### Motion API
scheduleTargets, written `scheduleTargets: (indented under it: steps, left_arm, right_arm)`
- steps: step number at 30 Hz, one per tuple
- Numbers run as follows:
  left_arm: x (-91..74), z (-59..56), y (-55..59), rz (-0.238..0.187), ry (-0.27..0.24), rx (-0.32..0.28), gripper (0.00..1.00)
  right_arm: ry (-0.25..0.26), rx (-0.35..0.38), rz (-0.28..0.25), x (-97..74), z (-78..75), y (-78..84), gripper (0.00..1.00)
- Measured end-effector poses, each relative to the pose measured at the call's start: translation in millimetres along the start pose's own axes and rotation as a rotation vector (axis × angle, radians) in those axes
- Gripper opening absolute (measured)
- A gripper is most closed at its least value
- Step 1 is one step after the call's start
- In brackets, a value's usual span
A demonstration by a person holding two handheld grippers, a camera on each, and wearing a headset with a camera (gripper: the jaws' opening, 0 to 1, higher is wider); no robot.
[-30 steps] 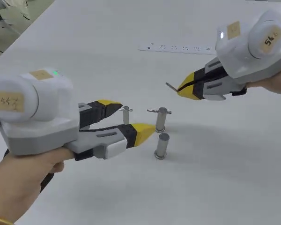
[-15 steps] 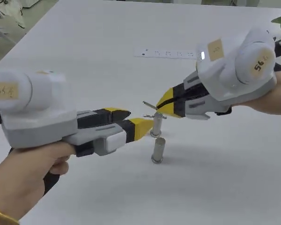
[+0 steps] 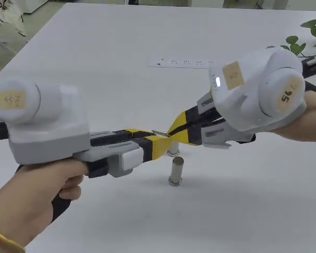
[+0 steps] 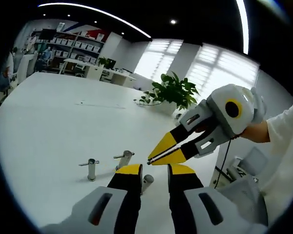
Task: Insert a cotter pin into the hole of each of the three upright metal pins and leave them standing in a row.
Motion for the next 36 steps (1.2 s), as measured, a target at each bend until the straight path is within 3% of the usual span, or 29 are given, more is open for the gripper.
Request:
scheduleTargets:
  steps: [14, 23, 27, 36]
  left_arm:
    - [0.1, -0.2, 4.7, 0.021, -0.016, -0.035, 0.04]
    - [0.6, 0.5, 5.9, 0.030, -0.028, -0.061, 0.02]
    - [1.3, 1.1, 6.9, 0.031, -0.034, -0.091, 0.01]
    - [-0.4, 3.4, 5.5, 0.026, -0.032, -0.087, 0.00]
  right_arm:
    - [-0.030, -0.072, 0.017, 0.6, 10.0, -3.8, 0.02]
    - [-0.027, -0.089, 0.020, -0.8, 10.1, -4.5, 0.02]
    - [-0.027, -0.081, 0.022, -0.9, 10.2, -3.5, 0.02]
    - [-0.017, -0.050, 0.003, 1.2, 9.6, -3.9, 0.03]
Point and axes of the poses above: the centre of the closed fingertips' face, and the gripper's own axes: x roughly forward along the fingers, z roughly to its left, y roughly out of its underside, the point moved 5 cm from there along -x, roughly backward along the fingers, and after that the axes turned 13 degrees about -z, right-handed, at the moved point
